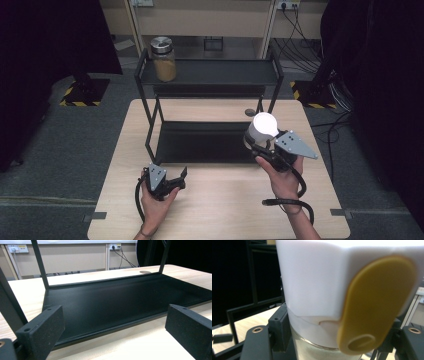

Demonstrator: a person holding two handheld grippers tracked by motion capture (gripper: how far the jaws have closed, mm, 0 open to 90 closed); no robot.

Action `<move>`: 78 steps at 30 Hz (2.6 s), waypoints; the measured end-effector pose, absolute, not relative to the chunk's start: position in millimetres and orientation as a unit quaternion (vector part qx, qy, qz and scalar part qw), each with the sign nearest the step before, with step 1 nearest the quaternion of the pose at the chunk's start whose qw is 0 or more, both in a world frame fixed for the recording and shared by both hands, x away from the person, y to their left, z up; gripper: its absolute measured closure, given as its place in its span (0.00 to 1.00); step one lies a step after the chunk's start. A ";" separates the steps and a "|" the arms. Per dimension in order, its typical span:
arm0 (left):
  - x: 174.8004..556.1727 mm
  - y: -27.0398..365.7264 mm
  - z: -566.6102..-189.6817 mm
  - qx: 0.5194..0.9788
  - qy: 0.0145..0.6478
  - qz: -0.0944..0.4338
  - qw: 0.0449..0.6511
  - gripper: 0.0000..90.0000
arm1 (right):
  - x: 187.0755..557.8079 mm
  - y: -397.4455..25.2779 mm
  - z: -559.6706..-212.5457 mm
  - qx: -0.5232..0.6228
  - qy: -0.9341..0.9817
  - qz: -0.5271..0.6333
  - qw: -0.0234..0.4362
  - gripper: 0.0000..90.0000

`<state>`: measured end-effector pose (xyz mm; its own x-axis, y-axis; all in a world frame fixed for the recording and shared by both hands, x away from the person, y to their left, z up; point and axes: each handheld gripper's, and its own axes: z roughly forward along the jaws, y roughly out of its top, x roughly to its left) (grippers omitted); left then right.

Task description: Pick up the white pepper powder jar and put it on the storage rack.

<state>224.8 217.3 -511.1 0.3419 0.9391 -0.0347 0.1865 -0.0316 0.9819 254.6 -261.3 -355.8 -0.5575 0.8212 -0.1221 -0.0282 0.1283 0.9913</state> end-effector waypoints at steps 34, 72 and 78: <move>225.1 217.6 -510.8 0.626 0.450 0.355 0.529 0.02 | 280.7 -241.9 -297.5 0.291 0.629 0.593 0.410 0.34; 226.0 218.0 -510.4 0.626 0.451 0.353 0.530 0.02 | 339.9 -225.7 -241.1 0.312 0.607 0.593 0.427 0.34; 226.3 218.4 -510.4 0.625 0.452 0.351 0.531 0.02 | 356.6 -219.9 -228.8 0.323 0.617 0.579 0.424 0.34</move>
<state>226.3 218.4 -510.4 0.3446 0.9379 -0.0406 0.1925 -0.0283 0.9809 356.6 -219.9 -228.8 -0.4320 0.8893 -0.1500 -0.0934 0.1212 0.9882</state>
